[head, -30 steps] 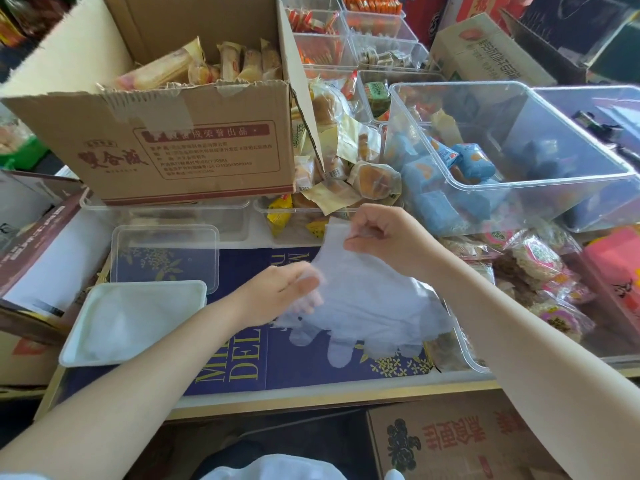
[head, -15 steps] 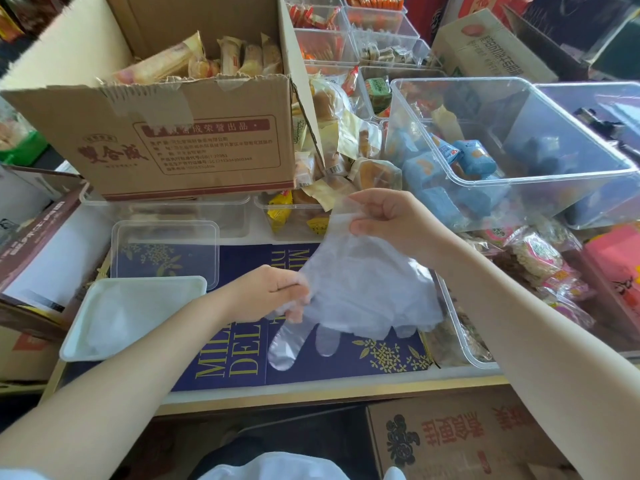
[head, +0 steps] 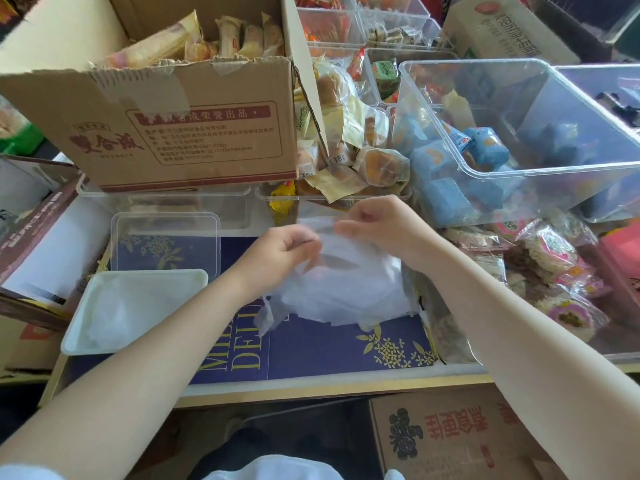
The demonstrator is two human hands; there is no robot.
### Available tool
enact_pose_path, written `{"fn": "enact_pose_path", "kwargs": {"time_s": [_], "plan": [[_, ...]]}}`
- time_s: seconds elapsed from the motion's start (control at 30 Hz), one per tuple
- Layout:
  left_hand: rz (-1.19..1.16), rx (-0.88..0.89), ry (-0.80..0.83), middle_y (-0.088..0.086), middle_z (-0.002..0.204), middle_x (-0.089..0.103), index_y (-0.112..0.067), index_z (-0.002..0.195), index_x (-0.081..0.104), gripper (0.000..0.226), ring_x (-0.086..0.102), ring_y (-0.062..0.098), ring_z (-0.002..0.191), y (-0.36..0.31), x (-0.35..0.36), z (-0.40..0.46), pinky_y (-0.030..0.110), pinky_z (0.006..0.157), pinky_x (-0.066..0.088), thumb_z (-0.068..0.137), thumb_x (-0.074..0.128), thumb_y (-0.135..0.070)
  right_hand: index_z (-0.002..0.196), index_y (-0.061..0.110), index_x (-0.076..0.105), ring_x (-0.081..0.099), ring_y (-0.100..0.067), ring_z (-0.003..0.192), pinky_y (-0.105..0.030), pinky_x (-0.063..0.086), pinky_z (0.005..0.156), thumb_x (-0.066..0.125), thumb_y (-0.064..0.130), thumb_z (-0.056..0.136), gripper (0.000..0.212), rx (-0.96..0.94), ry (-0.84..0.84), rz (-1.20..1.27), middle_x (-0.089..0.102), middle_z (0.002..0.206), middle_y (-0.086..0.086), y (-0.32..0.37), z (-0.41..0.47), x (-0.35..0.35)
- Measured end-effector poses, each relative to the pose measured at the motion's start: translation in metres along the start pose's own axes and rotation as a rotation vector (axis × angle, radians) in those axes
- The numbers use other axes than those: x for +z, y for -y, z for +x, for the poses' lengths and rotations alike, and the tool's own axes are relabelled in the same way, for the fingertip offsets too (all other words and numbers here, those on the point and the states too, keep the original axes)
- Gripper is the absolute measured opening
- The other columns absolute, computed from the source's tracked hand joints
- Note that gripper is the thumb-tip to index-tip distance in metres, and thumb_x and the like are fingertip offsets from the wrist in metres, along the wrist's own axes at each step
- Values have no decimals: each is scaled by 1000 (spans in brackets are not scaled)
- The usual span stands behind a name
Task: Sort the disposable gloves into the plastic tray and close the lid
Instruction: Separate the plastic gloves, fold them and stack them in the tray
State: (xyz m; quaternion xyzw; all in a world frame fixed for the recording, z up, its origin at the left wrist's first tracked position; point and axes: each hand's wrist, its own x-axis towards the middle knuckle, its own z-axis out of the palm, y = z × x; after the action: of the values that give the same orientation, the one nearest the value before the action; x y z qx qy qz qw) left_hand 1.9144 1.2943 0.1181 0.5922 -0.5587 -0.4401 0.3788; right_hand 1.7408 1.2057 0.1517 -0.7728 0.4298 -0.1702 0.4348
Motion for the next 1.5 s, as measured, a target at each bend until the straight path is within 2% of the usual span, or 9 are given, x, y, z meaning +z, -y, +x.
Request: {"fn": "enact_pose_path", "kwargs": {"time_s": [0.13,0.33,0.57,0.73,0.93,1.13,1.27,1.4,1.5], "plan": [[-195,-82,-184,-8,71,70,-21,83,63,16,64,7,71,20,-11,3,24,77,49,94,52,-20,72,22,69,35,-21,65,-35,28,59,69,66,62,45,200,118,362,44,72,-6,-26,0,-7],[-289,-284,-367,-2,82,73,-23,92,61,14,69,13,67,51,-13,7,28,58,51,97,48,-25,103,9,65,59,-17,81,-34,45,77,58,44,89,38,178,167,301,68,95,-13,-49,-2,29],[-318,-471,-417,9,96,70,-18,96,63,12,64,32,98,99,-16,11,48,90,51,95,53,-24,99,-5,51,52,-14,67,-32,40,64,64,39,85,47,365,254,175,54,79,-5,-77,13,77],[-157,-548,-357,5,76,63,-13,91,61,18,58,13,64,131,-27,9,24,54,44,95,52,-28,90,3,51,54,-4,46,-21,41,47,63,12,88,15,479,246,272,63,79,-15,-109,27,105],[-45,-584,-436,3,84,57,-6,98,61,23,53,21,79,166,-37,12,28,68,37,95,52,-27,75,11,57,43,-6,33,-18,31,33,62,6,89,16,586,44,331,54,42,5,-132,35,123],[-85,-638,-489,5,93,59,-13,101,59,13,52,21,83,178,-29,23,27,72,40,97,48,-20,93,14,64,56,-20,78,-29,43,65,57,24,92,12,535,14,-266,63,90,-4,-145,23,123],[-98,-655,-485,11,89,60,-12,91,57,13,45,20,70,181,-33,30,28,62,36,95,48,-19,121,11,55,44,-32,115,-41,38,91,52,24,93,31,363,-245,-618,50,128,-12,-149,14,111],[-191,-649,-458,1,95,63,-27,95,58,6,56,22,93,175,-32,41,32,83,42,93,54,-23,146,11,22,16,-31,142,-41,20,112,48,48,92,70,583,-50,-633,13,156,-14,-172,13,100],[-207,-643,-414,3,111,63,-16,118,58,28,57,23,104,175,-29,45,34,84,42,94,53,-28,140,13,35,27,-31,137,-41,29,108,46,48,93,59,504,0,-733,27,152,-11,-178,5,105]]}}
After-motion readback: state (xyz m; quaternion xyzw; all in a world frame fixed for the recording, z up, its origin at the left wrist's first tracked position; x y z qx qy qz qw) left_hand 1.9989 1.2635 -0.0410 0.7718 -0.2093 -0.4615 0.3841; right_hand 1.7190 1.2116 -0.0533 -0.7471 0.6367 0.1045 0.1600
